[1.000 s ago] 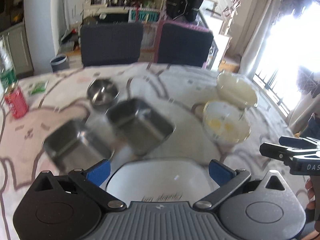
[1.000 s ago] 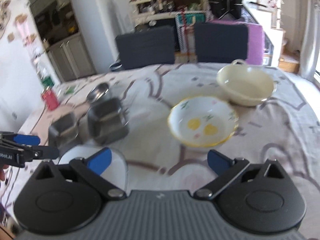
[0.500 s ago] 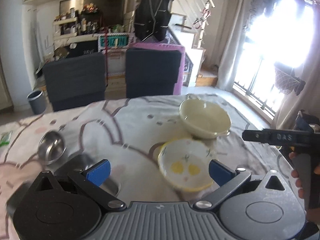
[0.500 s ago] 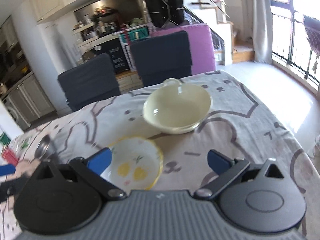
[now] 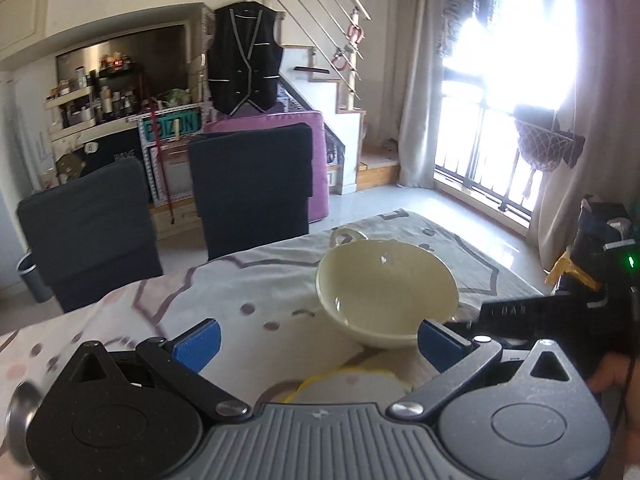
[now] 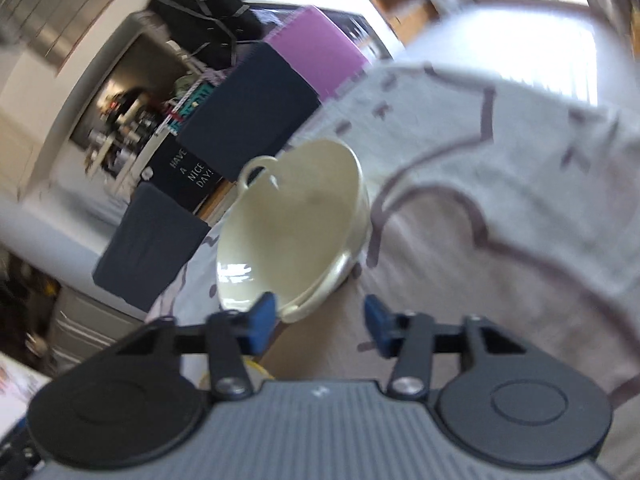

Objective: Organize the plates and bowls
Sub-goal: 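Move both grippers to the cream bowl and close the right gripper on its rim, then close the left gripper on the cream bowl rim beside its handle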

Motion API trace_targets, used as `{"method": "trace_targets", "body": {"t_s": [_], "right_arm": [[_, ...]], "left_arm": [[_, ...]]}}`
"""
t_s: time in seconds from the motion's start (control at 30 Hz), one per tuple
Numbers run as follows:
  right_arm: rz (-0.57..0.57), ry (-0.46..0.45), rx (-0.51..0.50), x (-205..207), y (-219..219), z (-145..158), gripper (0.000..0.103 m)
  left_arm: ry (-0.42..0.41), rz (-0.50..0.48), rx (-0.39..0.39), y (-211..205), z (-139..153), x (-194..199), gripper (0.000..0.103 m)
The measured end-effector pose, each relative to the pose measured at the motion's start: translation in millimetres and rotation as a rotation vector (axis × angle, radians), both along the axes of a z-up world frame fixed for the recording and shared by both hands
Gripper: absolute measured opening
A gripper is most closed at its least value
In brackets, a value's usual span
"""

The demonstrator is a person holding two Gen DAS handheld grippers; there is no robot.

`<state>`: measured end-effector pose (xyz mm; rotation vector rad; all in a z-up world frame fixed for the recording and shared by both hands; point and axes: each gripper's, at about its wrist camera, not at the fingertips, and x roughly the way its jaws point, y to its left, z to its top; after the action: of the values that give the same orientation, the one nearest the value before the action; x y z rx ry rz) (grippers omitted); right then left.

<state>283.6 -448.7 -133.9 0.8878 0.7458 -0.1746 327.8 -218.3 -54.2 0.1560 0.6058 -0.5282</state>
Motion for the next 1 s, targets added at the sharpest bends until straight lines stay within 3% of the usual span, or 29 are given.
{"method": "trace_targets", "body": {"t_s": [0.13, 0.27, 0.47, 0.63, 0.83, 0.93, 1.0], "right_arm": [[-0.032, -0.064, 0.100, 1.6, -4.2, -16.8, 0.022], [-0.045, -0.087, 0.109, 5.8, -5.0, -23.5, 0.019], [-0.015, -0.104, 0.015, -3.8, -9.8, -16.2, 0.018], [-0.021, -0.115, -0.044, -13.4, -39.5, -12.2, 0.013], [-0.059, -0.106, -0.216, 3.7, -73.3, 0.5, 0.009], [-0.016, -0.109, -0.198, 10.2, -83.3, -0.3, 0.010], [0.005, -0.108, -0.195, 8.4, -81.5, -0.3, 0.014]], "left_arm": [[0.014, -0.017, 0.006, -19.6, -11.7, 23.1, 0.103], [0.022, -0.024, 0.018, -31.6, -23.7, 40.8, 0.103], [0.068, -0.044, -0.023, -42.1, -37.8, 60.4, 0.103], [0.099, -0.051, -0.048, -49.0, -44.7, 73.8, 0.103], [0.149, -0.072, -0.059, -59.3, -47.2, 96.0, 0.101], [0.182, -0.081, -0.101, -58.7, -49.1, 106.4, 0.092], [0.227, -0.079, -0.120, -59.4, -52.7, 114.1, 0.078]]}}
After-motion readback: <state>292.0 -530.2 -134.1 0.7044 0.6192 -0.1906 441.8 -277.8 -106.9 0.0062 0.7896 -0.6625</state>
